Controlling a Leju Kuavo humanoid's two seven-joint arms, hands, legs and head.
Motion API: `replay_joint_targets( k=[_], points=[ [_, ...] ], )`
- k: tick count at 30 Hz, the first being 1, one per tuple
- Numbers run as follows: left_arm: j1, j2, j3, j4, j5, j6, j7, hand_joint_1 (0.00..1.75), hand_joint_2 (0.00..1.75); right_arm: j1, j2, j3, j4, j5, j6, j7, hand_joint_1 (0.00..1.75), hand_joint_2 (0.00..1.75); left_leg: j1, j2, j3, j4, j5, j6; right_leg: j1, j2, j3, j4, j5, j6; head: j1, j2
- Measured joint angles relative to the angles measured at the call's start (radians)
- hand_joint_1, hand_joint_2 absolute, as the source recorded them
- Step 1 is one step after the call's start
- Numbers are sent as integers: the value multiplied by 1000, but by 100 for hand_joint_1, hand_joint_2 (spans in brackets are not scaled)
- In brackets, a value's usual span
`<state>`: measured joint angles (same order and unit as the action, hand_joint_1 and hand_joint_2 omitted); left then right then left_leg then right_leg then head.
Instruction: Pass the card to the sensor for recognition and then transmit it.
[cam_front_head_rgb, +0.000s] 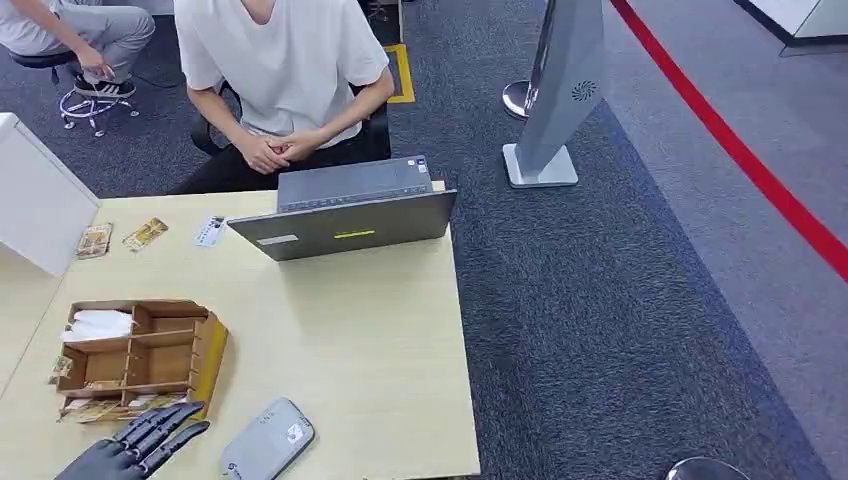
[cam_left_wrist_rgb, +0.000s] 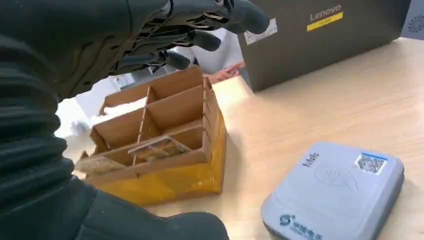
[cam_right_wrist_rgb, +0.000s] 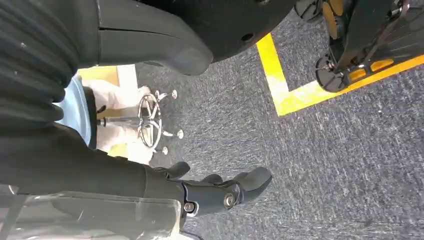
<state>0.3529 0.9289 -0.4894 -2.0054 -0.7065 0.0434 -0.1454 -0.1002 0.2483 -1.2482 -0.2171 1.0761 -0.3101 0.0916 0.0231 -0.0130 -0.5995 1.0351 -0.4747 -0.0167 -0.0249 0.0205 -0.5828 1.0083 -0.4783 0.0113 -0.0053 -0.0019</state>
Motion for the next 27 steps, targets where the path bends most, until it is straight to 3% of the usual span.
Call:
replay_joint_targets(
  k=[6, 13, 19, 27],
  points=[
    [-58, -65, -3, 32, -157, 31, 42, 0, 175, 0, 2, -9, 0, -17, -15, 2, 0, 175, 0, 0, 1, 0, 0, 0, 0, 0, 1, 0, 0, 0, 0, 0],
    [-76, -112, -15, 57, -180, 35, 51, 0, 175, -1, 2, -16, 0, -17, -16, 2, 0, 175, -1, 0, 1, 0, 0, 0, 0, 0, 1, 0, 0, 0, 0, 0],
    [-96, -180, -16, 83, -345, 99, 134, 0, 175, -2, 2, -24, 0, -23, -18, 3, 0, 175, -1, 0, 1, 0, 0, 0, 0, 0, 1, 0, 0, 0, 0, 0],
    [-98, -224, -16, 102, -372, 103, 154, 0, 175, -2, 3, -25, 0, -31, -19, 5, 0, 175, 0, 0, 1, 0, 0, 0, 0, 0, 1, 0, 0, 0, 0, 0]
  ],
)
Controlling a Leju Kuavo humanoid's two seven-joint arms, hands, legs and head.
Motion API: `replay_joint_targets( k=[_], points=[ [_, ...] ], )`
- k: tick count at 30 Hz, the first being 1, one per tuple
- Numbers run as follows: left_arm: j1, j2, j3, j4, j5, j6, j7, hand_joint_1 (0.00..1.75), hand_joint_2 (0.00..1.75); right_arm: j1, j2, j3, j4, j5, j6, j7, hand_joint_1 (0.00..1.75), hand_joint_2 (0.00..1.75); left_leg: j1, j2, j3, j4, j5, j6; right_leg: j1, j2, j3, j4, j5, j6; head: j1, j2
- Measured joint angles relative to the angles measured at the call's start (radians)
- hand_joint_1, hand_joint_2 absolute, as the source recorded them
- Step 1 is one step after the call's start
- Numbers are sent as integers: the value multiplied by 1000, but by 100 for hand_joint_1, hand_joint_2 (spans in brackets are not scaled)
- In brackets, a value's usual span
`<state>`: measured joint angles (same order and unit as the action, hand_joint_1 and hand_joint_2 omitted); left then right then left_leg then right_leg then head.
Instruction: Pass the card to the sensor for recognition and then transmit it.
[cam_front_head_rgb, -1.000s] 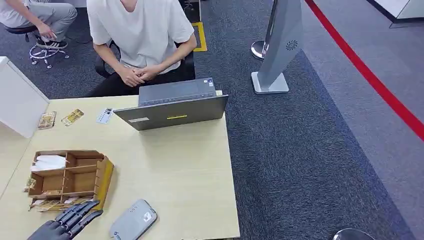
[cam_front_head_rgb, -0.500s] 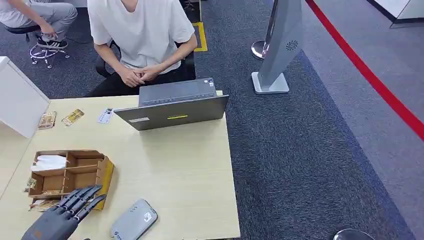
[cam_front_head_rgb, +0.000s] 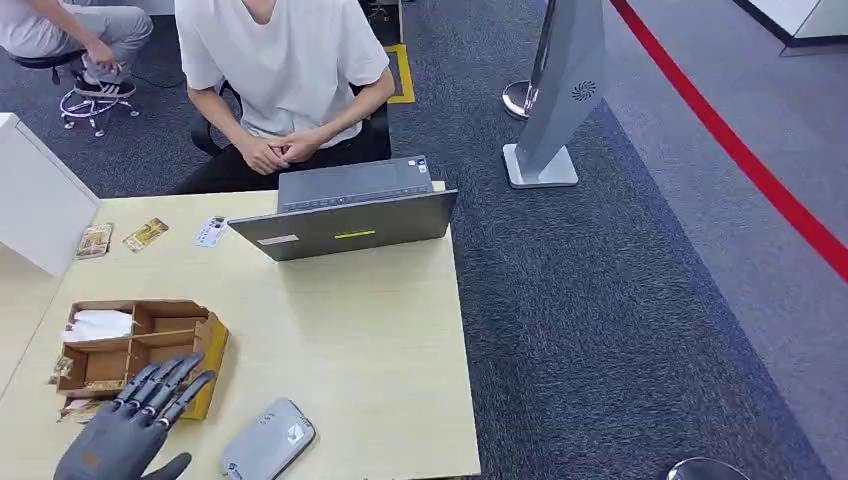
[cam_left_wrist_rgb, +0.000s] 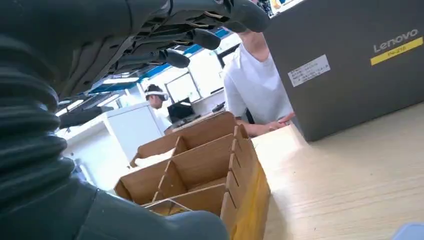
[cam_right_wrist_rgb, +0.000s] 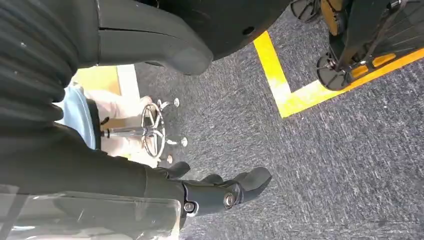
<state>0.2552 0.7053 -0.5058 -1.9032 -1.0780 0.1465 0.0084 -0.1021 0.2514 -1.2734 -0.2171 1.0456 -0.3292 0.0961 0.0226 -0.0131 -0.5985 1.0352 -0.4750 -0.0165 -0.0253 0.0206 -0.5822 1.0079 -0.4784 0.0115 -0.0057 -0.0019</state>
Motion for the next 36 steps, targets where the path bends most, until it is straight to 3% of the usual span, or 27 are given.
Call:
replay_joint_targets(
  k=[11, 14, 20, 23, 27, 36],
  points=[
    [-5, -18, 0, 9, 2, -4, 0, 0, 175, 0, 0, 0, 0, 0, 0, 2, 0, 175, 0, 0, 0, 0, 0, 0, 0, 0, 0, 0, 0, 0, 0, 0],
    [-14, -26, 0, 14, -40, -2, 19, 0, 175, 0, 0, -2, 0, -2, -2, 7, 0, 175, 0, 0, 0, 0, 0, 0, 0, 0, 0, 0, 0, 0, 0, 0],
    [-30, -102, 27, 44, -218, 17, 137, 0, 175, 0, 3, -6, 0, -6, -16, 18, 0, 175, 0, 0, 0, 0, 0, 0, 0, 0, 0, 0, 0, 0, 0, 0],
    [-34, -135, 49, 63, -258, 11, 166, 0, 175, 0, 3, -7, 0, -6, -18, 21, 0, 175, 0, 0, 0, 0, 0, 0, 0, 0, 0, 0, 0, 0, 0, 0],
    [-37, -170, 73, 83, -282, 10, 179, 0, 175, 0, 3, -8, 0, -15, -18, 27, 0, 175, 0, 0, 0, 0, 0, 0, 0, 0, 0, 0, 0, 0, 0, 0],
    [-42, -200, 85, 108, -288, 7, 181, 0, 175, 0, 3, -8, 0, -16, -22, 29, 0, 175, 0, 0, 0, 0, 0, 0, 0, 0, 0, 0, 0, 0, 0, 0]
  ],
)
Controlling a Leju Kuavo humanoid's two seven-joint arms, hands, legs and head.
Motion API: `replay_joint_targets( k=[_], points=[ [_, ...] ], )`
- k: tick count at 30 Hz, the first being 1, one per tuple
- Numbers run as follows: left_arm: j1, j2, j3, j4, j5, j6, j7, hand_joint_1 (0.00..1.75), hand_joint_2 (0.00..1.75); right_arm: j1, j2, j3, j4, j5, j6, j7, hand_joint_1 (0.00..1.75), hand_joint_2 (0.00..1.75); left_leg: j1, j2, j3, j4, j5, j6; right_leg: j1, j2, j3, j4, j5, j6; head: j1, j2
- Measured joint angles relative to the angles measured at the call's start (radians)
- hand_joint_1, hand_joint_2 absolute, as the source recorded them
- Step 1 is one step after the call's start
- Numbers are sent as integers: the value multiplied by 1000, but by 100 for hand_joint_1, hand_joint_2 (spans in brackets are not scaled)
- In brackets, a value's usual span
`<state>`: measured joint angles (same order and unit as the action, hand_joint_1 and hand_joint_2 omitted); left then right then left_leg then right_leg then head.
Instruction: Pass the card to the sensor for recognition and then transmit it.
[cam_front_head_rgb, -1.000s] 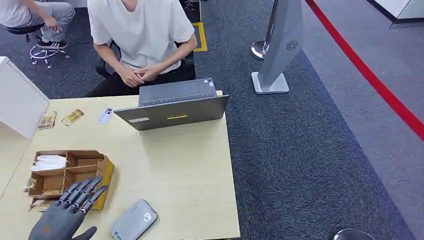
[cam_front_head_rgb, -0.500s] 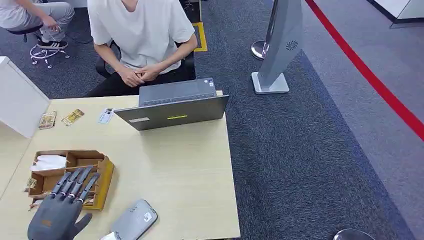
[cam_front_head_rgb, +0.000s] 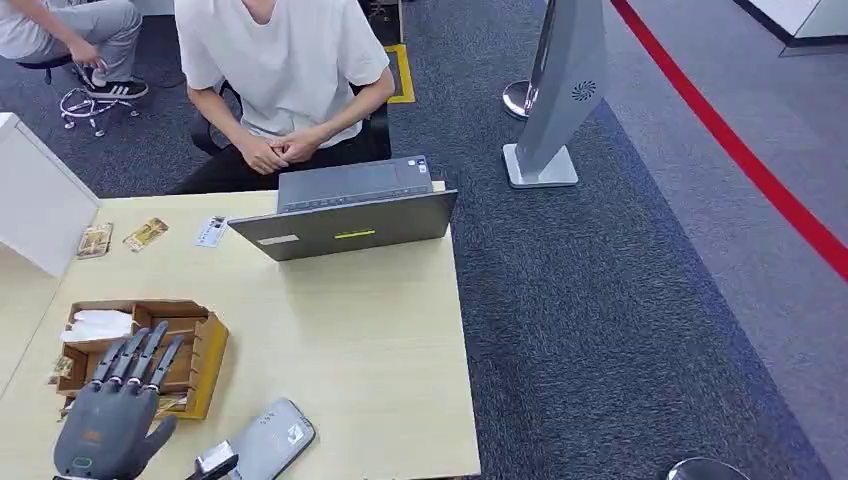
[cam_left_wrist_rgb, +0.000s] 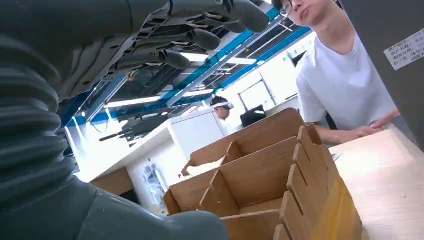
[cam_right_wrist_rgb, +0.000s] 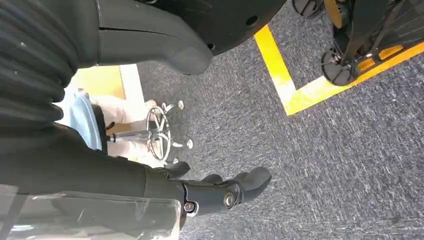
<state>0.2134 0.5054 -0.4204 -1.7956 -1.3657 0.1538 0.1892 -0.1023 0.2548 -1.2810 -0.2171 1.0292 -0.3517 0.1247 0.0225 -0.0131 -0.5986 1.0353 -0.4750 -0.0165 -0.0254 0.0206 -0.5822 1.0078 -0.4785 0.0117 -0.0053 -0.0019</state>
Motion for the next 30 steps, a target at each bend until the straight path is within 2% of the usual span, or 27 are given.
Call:
replay_joint_targets(
  k=[15, 30],
  points=[
    [10, -11, 42, 27, 2, -48, 9, 0, 175, 0, 0, -1, 0, -2, -6, 6, 0, 175, 0, 0, 0, 0, 0, 0, 0, 0, 0, 0, 0, 0, 0, 0],
    [100, 29, 96, 26, 57, -66, 59, 0, 175, 0, 0, -1, 0, -2, -7, 23, 0, 175, 0, 0, 0, 0, 0, 0, 0, 0, 0, 0, 0, 0, 0, 0]
  ],
)
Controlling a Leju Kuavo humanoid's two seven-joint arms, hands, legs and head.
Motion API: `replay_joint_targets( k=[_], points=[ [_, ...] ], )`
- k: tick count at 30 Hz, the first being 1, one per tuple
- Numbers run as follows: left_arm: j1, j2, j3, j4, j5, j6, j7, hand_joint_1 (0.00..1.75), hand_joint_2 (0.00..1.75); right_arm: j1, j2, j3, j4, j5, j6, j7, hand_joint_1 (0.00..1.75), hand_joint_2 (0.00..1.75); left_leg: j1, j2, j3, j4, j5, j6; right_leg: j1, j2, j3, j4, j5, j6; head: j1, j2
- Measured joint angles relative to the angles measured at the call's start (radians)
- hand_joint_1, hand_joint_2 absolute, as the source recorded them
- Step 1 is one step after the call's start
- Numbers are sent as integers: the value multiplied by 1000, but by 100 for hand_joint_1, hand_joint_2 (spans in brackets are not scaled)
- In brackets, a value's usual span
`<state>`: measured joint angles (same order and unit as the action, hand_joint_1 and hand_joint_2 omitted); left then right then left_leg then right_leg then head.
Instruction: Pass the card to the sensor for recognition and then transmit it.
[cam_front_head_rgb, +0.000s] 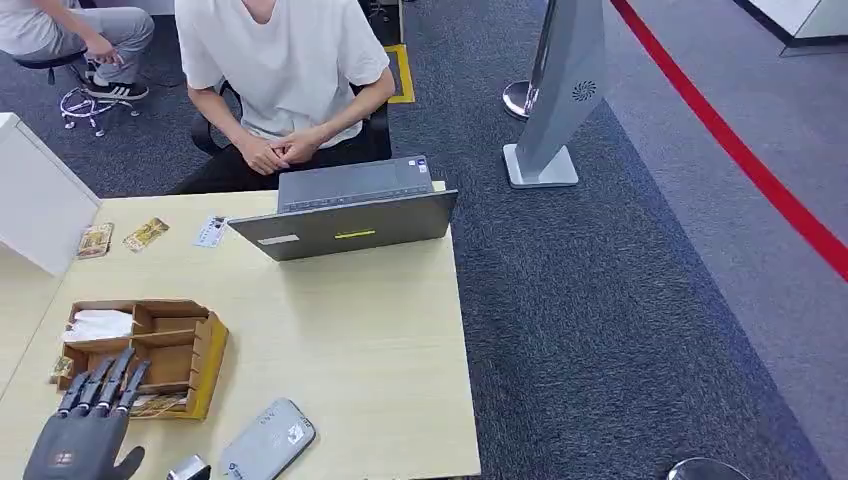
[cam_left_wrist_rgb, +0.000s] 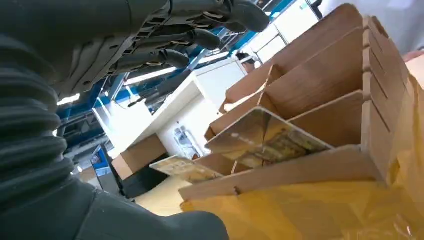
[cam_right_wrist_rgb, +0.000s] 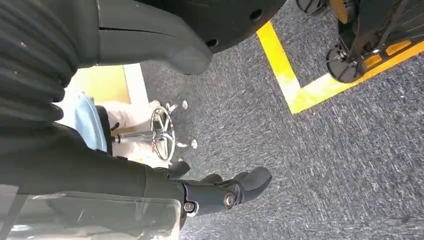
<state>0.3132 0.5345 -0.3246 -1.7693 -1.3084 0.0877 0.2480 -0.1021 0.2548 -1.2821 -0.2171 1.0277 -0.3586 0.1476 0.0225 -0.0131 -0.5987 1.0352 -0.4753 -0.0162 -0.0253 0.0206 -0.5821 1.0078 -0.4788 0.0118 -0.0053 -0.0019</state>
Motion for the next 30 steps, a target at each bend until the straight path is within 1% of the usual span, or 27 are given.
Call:
replay_joint_targets(
  k=[3, 13, 26, 27, 30],
  points=[
    [-4, -2, 2, 0, -4, 2, 0, 0, 175, 0, 0, 0, 0, 0, -2, 0, 0, 175, 0, 0, 0, 0, 0, 0, 0, 0, 0, 0, 0, 0, 0, 0],
    [-24, -29, 2, 10, -21, 10, 0, 0, 175, 0, 0, 0, 0, 0, -4, 0, 0, 175, 0, 0, 0, 0, 0, 0, 0, 0, 0, 0, 0, 0, 0, 0],
    [-25, -31, 2, 13, -21, 10, 0, 0, 175, 0, 0, 0, 0, 0, -4, 0, 0, 175, 0, 0, 0, 0, 0, 0, 0, 0, 0, 0, 0, 0, 0, 0],
    [-25, -31, 2, 13, -22, 11, 0, 0, 175, 0, 0, 0, 0, 0, -4, 0, 0, 175, 0, 0, 0, 0, 0, 0, 0, 0, 0, 0, 0, 0, 0, 0],
    [-28, -44, 2, 16, -48, 43, 0, 0, 175, 0, 0, 0, 0, 2, -3, 0, 0, 175, 0, 0, 0, 0, 0, 0, 0, 0, 0, 0, 0, 0, 0, 0]
  ],
)
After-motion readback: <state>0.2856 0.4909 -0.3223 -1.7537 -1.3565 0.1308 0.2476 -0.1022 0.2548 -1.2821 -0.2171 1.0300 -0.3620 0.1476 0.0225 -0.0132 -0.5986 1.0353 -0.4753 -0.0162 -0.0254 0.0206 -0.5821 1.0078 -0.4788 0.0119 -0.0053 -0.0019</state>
